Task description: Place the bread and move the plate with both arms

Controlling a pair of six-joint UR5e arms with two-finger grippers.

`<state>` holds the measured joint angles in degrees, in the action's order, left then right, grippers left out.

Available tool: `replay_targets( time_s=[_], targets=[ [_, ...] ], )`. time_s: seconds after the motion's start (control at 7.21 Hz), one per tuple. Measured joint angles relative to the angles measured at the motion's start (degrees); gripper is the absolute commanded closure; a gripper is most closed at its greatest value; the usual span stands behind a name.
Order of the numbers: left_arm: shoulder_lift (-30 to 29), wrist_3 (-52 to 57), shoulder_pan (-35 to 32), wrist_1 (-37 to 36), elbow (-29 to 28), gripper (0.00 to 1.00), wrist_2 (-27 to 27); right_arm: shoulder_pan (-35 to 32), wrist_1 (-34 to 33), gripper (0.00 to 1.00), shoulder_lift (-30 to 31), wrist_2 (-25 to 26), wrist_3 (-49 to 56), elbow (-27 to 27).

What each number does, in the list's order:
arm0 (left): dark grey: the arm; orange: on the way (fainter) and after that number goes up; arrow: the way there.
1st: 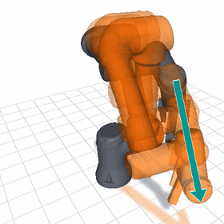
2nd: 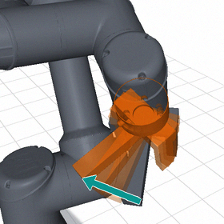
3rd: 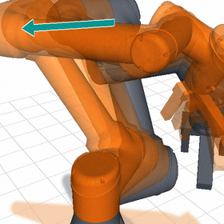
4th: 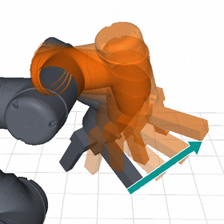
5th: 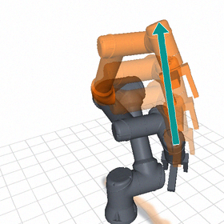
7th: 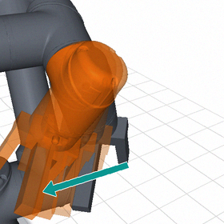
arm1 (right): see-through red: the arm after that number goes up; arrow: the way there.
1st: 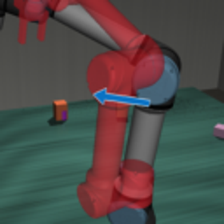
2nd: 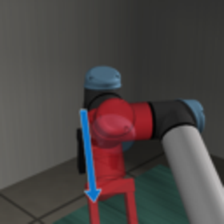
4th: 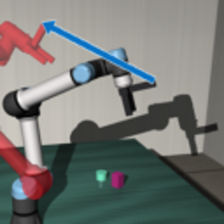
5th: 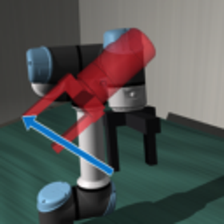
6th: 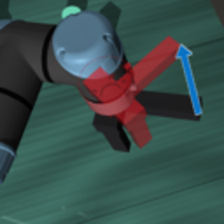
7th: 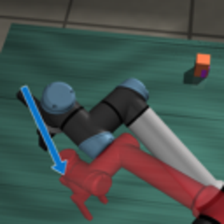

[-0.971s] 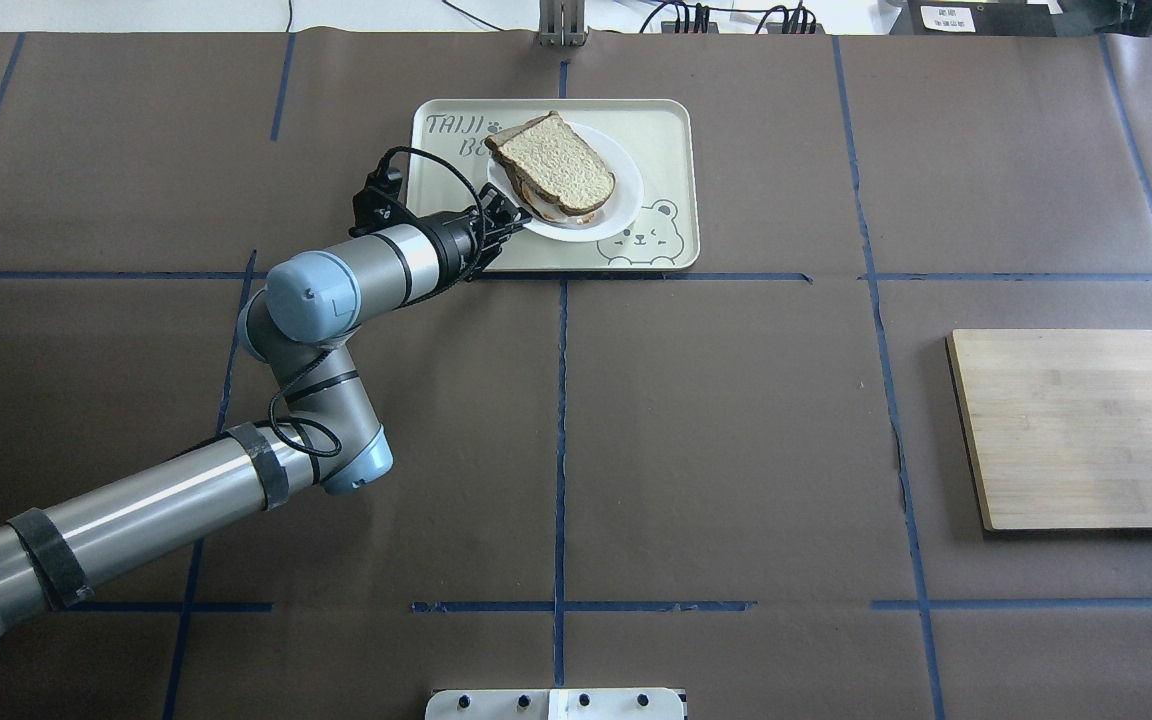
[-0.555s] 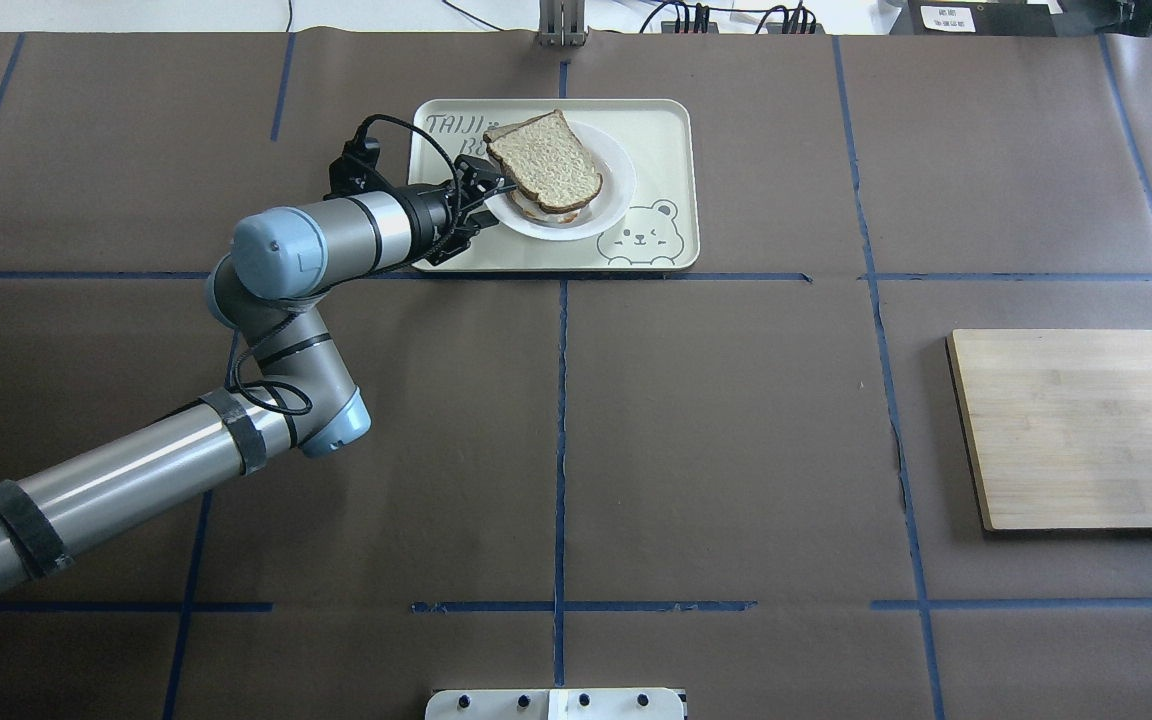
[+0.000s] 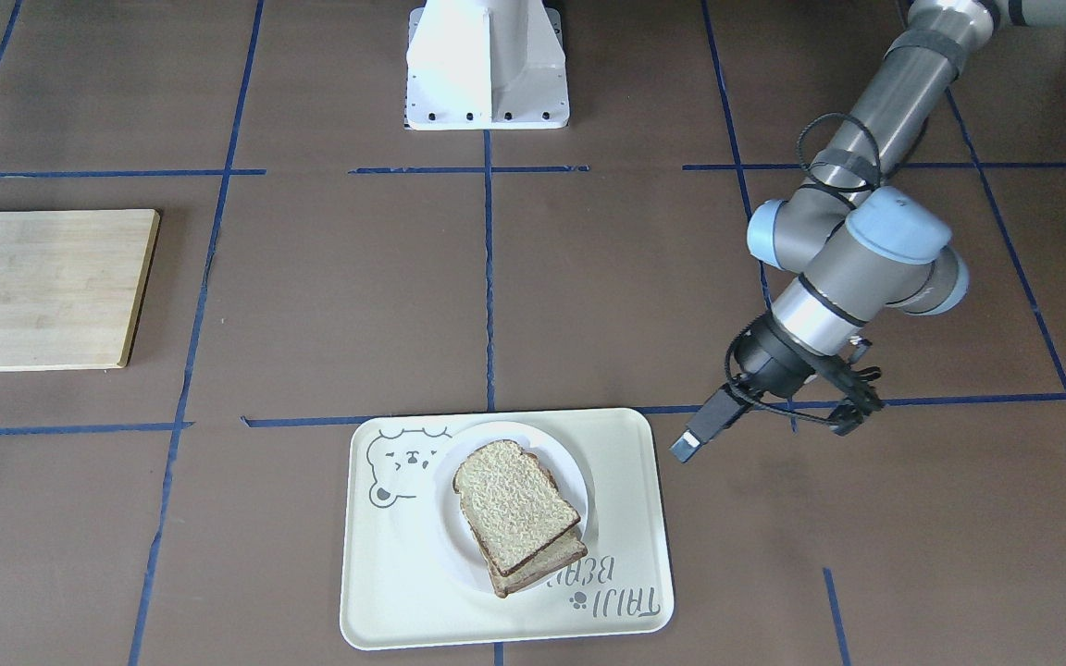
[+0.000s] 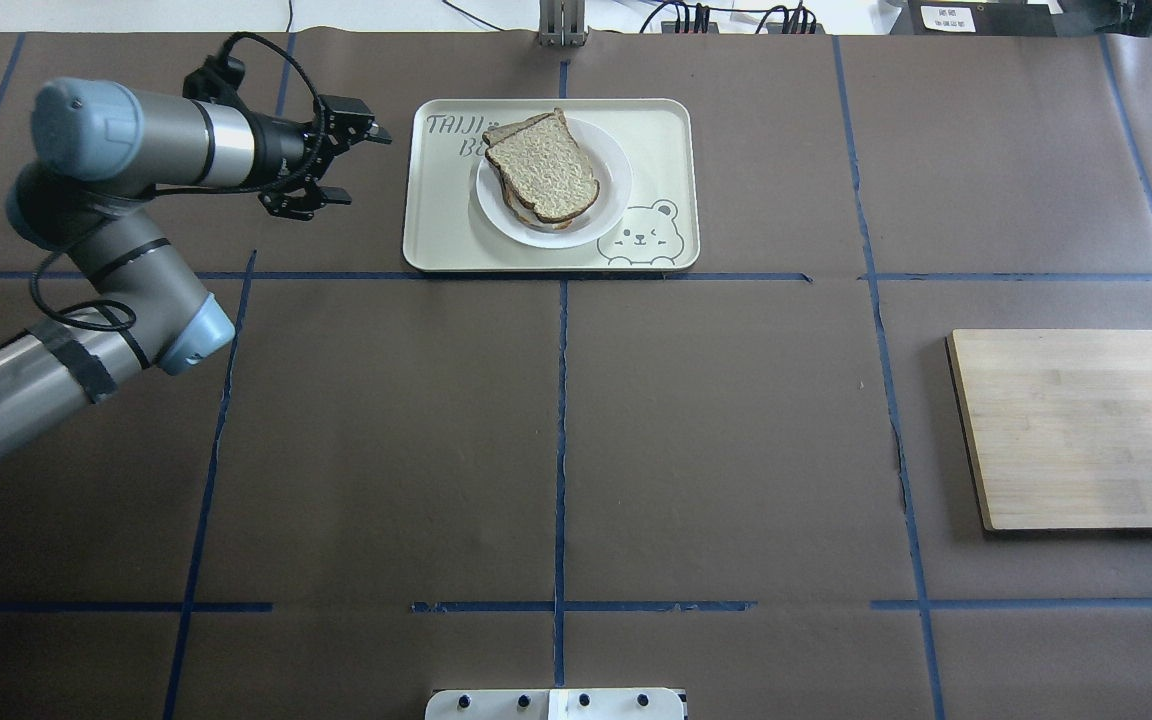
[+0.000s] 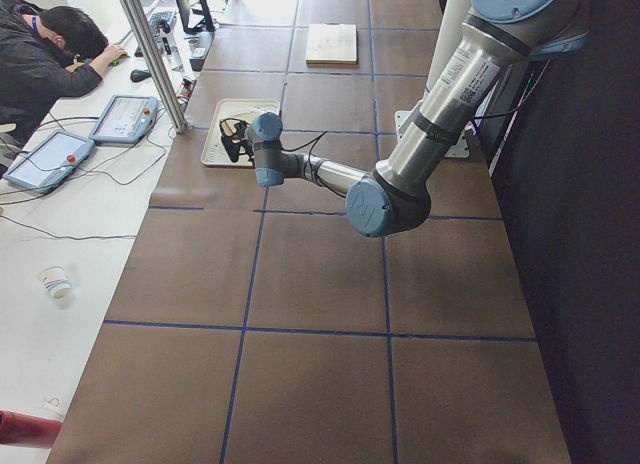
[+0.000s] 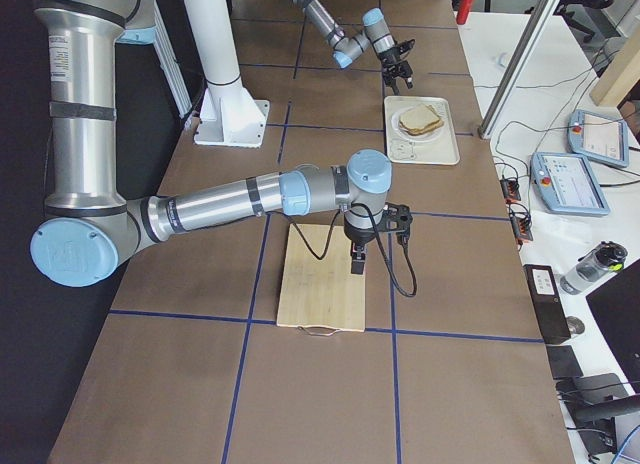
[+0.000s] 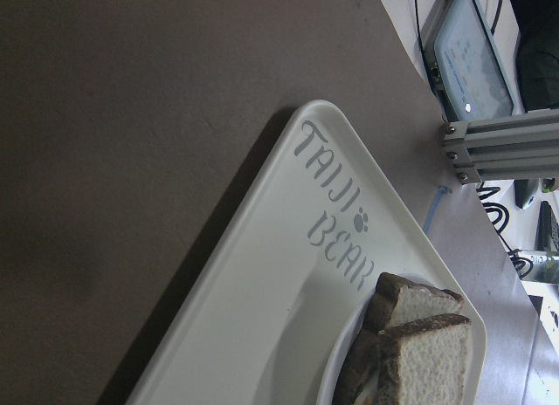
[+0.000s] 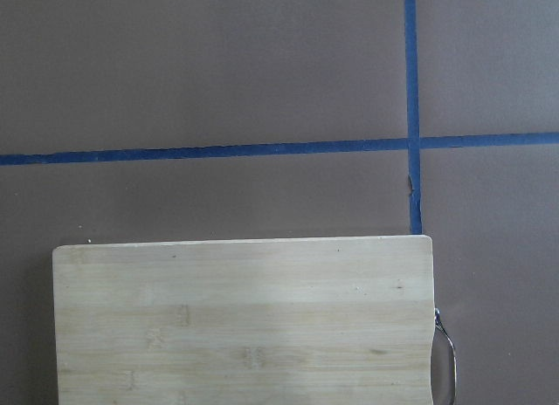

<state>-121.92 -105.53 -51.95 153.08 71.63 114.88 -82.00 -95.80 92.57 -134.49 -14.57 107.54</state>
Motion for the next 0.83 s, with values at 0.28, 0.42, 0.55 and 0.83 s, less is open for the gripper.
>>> replay_targets(
  time_s=[0.28,0.42,0.55,0.83],
  targets=[
    [6.2,15.1,-6.5,-14.5,11.7,0.0,5.5,0.0,0.0,0.01,0.0,0.0,0.0,0.0],
    [10.2,24.6,-8.8,-22.1,17.6,0.0,6.5,0.0,0.0,0.01,0.1,0.0,0.0,0.0],
    [14.6,34.3,-11.2,-28.8,22.7,0.0,6.9,0.0,0.0,0.01,0.2,0.1,0.1,-0.1],
    [23.4,55.3,-17.4,-37.3,28.4,0.0,7.1,0.0,0.0,0.01,0.4,0.2,0.1,-0.2]
  ],
)
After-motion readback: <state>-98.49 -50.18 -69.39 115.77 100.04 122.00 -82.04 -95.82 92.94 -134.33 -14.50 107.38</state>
